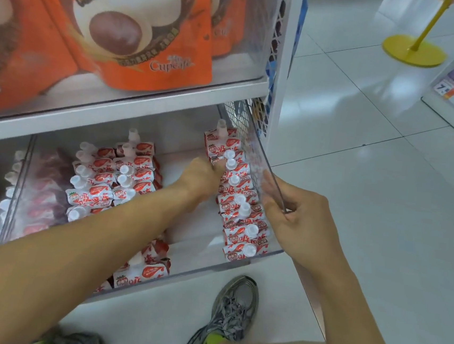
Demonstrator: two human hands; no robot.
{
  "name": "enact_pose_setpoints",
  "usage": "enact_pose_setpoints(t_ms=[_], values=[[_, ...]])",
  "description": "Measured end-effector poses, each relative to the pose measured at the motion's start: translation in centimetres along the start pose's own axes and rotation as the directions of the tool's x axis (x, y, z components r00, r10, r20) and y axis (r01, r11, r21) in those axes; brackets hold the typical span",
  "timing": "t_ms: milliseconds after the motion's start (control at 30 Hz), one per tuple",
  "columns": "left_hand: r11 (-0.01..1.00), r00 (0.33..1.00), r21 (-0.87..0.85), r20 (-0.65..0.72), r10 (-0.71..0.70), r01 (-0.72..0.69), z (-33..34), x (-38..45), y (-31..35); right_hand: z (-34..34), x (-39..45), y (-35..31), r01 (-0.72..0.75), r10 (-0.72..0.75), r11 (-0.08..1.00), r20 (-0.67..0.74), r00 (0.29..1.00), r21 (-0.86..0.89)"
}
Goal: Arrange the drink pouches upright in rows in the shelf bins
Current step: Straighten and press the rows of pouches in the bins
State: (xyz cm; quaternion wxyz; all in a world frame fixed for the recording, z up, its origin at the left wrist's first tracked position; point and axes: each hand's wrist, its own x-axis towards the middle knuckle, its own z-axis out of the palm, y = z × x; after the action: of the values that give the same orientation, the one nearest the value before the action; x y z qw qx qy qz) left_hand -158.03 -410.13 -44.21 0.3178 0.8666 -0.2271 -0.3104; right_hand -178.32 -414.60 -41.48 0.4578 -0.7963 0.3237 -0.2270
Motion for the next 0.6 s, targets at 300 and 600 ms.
enact_pose_setpoints(t_ms=[300, 600], values=[[0.967, 0.983, -0.225, 0.165, -0.079, 0.116, -2.4, -2.5, 0.5, -0.2, -0.4, -0.8, -0.038, 0.036, 0.995, 0.023, 0.999, 0.097], [0.736, 0.934, 0.601, 0.050, 0.354, -0.311, -13.4, -15.3, -6.9, 5.1, -3.4, -7.9, 0.231, -0.203, 0.968, -0.242, 0.949, 0.092]])
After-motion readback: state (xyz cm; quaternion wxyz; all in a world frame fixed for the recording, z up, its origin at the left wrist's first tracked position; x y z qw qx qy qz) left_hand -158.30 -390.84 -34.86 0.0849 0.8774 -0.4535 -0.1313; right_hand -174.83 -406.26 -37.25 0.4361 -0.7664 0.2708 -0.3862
